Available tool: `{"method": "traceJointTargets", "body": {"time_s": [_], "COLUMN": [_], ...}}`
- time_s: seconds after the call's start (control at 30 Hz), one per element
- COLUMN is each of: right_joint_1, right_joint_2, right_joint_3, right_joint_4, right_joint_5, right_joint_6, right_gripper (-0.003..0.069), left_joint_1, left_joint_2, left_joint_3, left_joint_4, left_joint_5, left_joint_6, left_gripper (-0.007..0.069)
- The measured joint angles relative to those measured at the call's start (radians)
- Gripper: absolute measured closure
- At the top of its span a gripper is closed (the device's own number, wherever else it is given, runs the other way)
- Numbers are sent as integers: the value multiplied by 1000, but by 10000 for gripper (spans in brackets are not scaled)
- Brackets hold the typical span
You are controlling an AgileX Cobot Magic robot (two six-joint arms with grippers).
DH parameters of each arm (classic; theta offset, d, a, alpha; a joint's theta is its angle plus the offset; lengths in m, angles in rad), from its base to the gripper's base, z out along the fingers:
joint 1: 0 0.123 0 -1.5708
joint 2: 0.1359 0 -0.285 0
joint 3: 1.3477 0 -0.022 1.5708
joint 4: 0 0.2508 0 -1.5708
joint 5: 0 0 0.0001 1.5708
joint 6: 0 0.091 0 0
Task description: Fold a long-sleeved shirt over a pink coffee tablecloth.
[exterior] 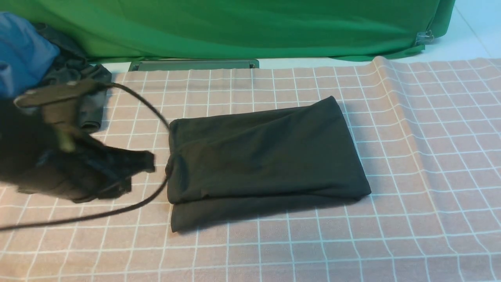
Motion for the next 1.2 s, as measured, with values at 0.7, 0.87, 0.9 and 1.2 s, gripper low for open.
{"method": "traceJointTargets", "body": {"time_s": [0.7,0.87,0.9,1.2], "right_joint_1": [0,0,0,0], "right_joint_2": [-707,-707,-707,-707], "right_joint_3": [709,709,709,709], "right_joint_4": [-8,-8,-8,-8], "right_joint_5": [-797,-797,-797,-797], "right_joint_6": [11,12,12,17], "right_gripper": [487,472,472,448], "left_joint_1": [0,0,0,0], "left_joint_2": [-897,-897,-897,-897], "left_joint_3": [457,457,457,457], "left_joint_4": [-18,-18,-18,-18], "left_joint_5": [-298,-299,-299,-299], "left_joint_6": [-97,-97,-97,-97], "left_gripper": [611,611,611,611]}}
